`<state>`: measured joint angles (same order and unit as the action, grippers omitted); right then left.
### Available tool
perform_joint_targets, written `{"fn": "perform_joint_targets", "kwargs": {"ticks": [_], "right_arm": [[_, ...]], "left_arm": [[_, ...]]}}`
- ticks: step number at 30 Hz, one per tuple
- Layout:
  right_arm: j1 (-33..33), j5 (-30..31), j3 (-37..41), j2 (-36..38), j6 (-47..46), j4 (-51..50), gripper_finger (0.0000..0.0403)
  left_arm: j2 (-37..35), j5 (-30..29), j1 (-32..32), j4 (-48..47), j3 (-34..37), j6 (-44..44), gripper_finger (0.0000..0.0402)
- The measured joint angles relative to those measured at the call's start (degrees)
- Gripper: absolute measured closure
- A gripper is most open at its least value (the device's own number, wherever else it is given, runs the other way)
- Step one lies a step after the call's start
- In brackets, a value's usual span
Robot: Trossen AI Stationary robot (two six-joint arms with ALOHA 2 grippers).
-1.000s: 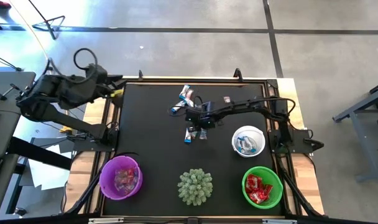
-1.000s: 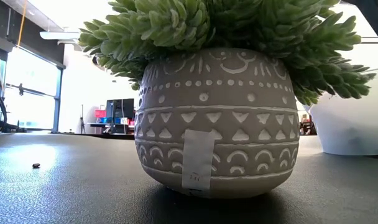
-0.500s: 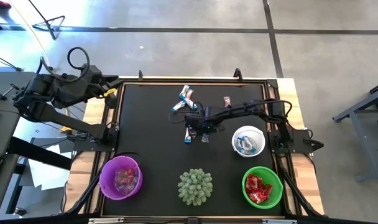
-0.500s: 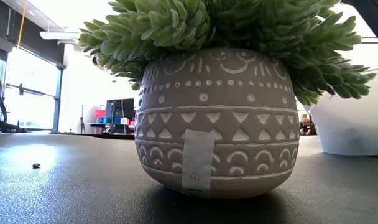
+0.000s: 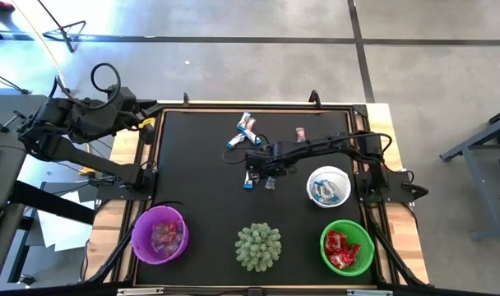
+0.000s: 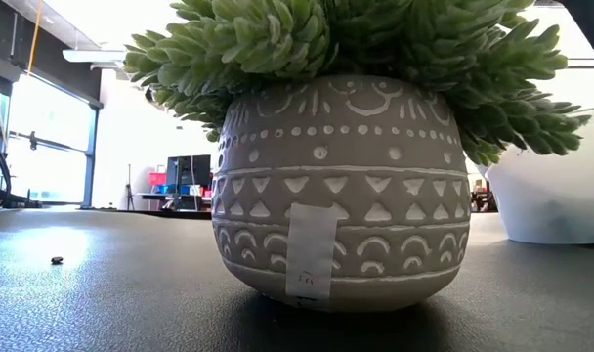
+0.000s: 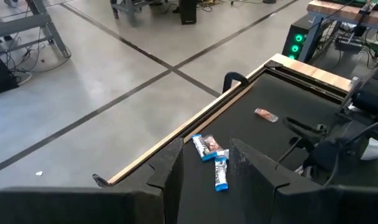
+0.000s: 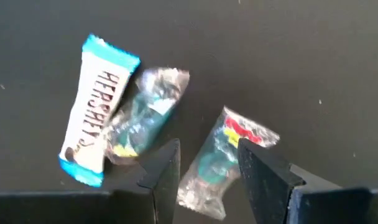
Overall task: Sort candy
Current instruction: Put the transparent candy wrapper into the purple bucket
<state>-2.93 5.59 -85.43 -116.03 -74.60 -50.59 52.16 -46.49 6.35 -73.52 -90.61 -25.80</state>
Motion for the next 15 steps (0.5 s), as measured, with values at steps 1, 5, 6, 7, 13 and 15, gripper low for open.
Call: {"fn": "perform_joint_targets", "kwargs": {"ticks": [1,5,6,7,13,15], "right_arm": [[0.3,-0.5,0.0,0.0,0.0,-0.2,0.0246],[1.6,-1.3,0.0,0.0,-2.0,-1.1,0.0246],[1.8,-1.1,0.0,0.0,-2.7,-1.3,0.0246],[1.9,-1.1,0.0,0.0,-3.3,-1.6,0.0246],[2.2,1.0,0.0,0.0,-6.4,-3.4,0.0246],[2.3,1.3,0.0,-0.1,-6.5,-3.4,0.0246]], "left_arm": [[0.0,0.0,0.0,0.0,0.0,0.0,0.0289],[0.0,-0.1,0.0,0.0,0.0,0.5,0.0289],[0.0,-0.1,0.0,0.0,0.0,0.8,0.0289],[0.0,-0.1,0.0,0.0,0.0,1.0,0.0289],[0.0,-0.1,0.0,0.0,0.0,2.1,0.0289],[0.0,-0.1,0.0,0.0,0.0,2.4,0.0289]]}}
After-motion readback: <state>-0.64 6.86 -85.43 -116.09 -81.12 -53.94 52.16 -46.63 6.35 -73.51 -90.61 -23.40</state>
